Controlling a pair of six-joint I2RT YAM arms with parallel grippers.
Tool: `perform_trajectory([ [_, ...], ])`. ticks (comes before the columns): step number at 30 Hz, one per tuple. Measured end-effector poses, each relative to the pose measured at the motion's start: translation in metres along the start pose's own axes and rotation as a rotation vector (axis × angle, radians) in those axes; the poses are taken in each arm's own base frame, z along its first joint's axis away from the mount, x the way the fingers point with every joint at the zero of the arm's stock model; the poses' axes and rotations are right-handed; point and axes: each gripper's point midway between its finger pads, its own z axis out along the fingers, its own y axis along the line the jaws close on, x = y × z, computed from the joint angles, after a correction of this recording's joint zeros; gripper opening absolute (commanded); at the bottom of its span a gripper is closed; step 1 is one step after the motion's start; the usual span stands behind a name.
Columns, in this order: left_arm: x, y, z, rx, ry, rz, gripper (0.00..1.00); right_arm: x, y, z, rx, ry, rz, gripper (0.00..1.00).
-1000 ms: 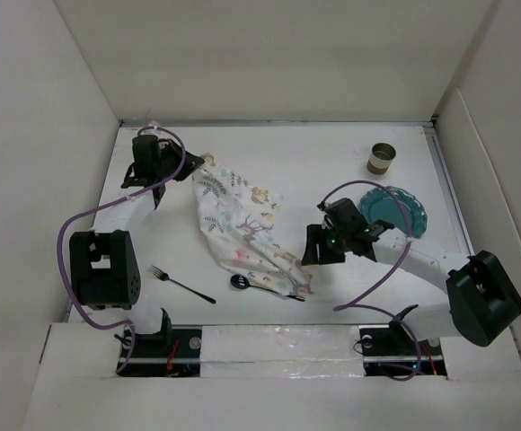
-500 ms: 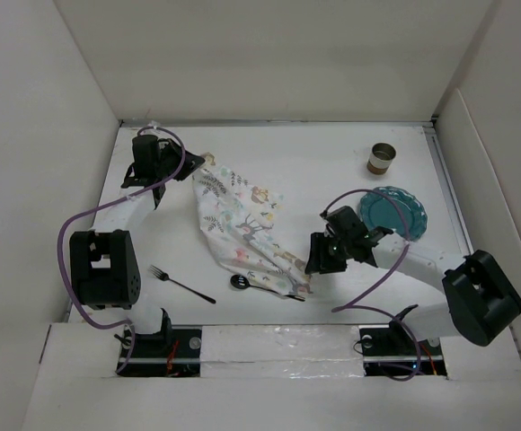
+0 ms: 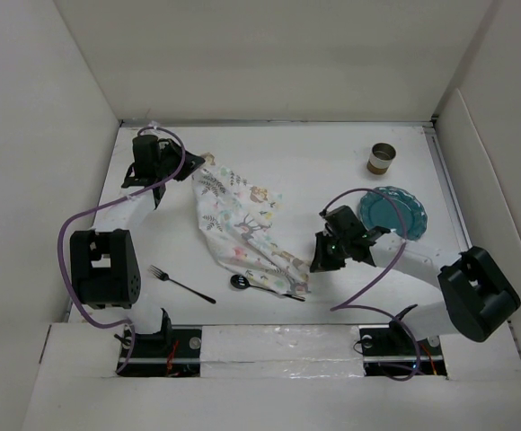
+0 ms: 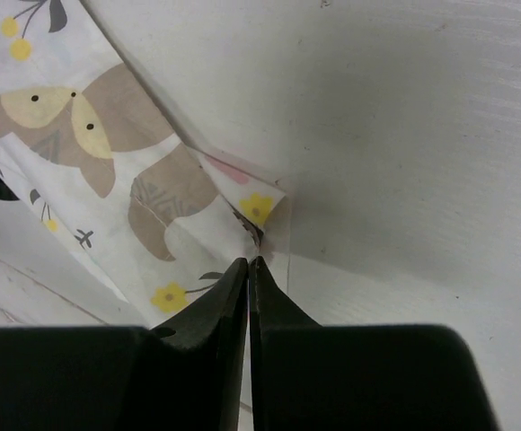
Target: Set the dinner table for one person
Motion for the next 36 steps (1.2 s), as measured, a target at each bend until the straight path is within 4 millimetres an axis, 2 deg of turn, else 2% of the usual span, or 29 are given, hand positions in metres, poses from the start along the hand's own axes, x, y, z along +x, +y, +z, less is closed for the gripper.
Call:
perform_trajectory([
  [2, 0.001, 0.001, 0.001, -0.002, 0.002, -0.001, 0.00, -0.001, -0.001, -0.001, 0.010, -0.009, 0.001, 0.00],
  [7, 0.001, 0.003, 0.002, -0.006, 0.006, -0.007, 0.00, -0.018, 0.005, -0.019, 0.022, -0.084, -0.010, 0.00],
  [9, 0.000, 0.001, 0.003, -0.003, 0.003, -0.010, 0.00, -0.037, 0.013, -0.033, 0.019, -0.153, -0.023, 0.00],
  [11, -0.003, -0.002, 0.005, 0.001, 0.000, -0.025, 0.00, -0.067, 0.026, -0.054, 0.004, -0.245, -0.035, 0.00],
  [14, -0.014, -0.012, 0.013, 0.019, -0.014, -0.080, 0.00, -0.131, 0.048, -0.092, -0.015, -0.399, -0.054, 0.00],
  [15, -0.021, -0.018, 0.017, 0.033, -0.024, -0.103, 0.00, -0.157, 0.054, -0.106, -0.011, -0.444, -0.057, 0.00],
  [17, -0.037, -0.038, 0.024, 0.077, -0.050, -0.151, 0.00, -0.223, 0.069, -0.140, -0.006, -0.566, -0.067, 0.00],
  [19, -0.059, -0.067, 0.030, 0.141, -0.082, -0.198, 0.00, -0.299, 0.087, -0.182, -0.011, -0.718, -0.082, 0.00],
  [21, -0.088, -0.109, 0.030, 0.236, -0.124, -0.229, 0.00, -0.355, 0.100, -0.227, -0.019, -0.842, -0.093, 0.00],
  [23, -0.116, -0.153, 0.018, 0.350, -0.175, -0.238, 0.00, -0.401, 0.113, -0.278, -0.041, -0.984, -0.112, 0.00],
  [24, -0.127, -0.173, 0.008, 0.406, -0.200, -0.238, 0.00, -0.412, 0.116, -0.303, -0.047, -1.041, -0.119, 0.00],
  [26, -0.142, -0.209, -0.019, 0.516, -0.243, -0.232, 0.00, -0.420, 0.119, -0.345, -0.054, -1.124, -0.131, 0.00],
  [27, -0.144, -0.218, -0.031, 0.546, -0.254, -0.232, 0.00, -0.417, 0.120, -0.360, -0.060, -1.150, -0.142, 0.00],
  [28, -0.144, -0.223, -0.044, 0.575, -0.269, -0.233, 0.00, -0.415, 0.120, -0.363, -0.059, -1.154, -0.144, 0.00],
  [29, -0.141, -0.220, -0.054, 0.583, -0.279, -0.239, 0.00, -0.398, 0.120, -0.372, -0.059, -1.148, -0.155, 0.00],
  [30, -0.136, -0.212, -0.066, 0.587, -0.291, -0.246, 0.00, -0.385, 0.118, -0.371, -0.061, -1.139, -0.166, 0.00],
  [32, -0.125, -0.183, -0.079, 0.556, -0.307, -0.273, 0.00, -0.353, 0.106, -0.352, -0.058, -1.096, -0.176, 0.00],
  [33, -0.122, -0.173, -0.079, 0.542, -0.311, -0.282, 0.00, -0.334, 0.096, -0.333, -0.049, -1.046, -0.170, 0.00],
  [34, -0.108, -0.137, -0.079, 0.487, -0.307, -0.318, 0.00, -0.317, 0.085, -0.314, -0.037, -0.991, -0.159, 0.00],
  [36, -0.090, -0.078, -0.073, 0.405, -0.306, -0.369, 0.19, -0.290, 0.062, -0.266, -0.024, -0.913, -0.149, 0.00],
])
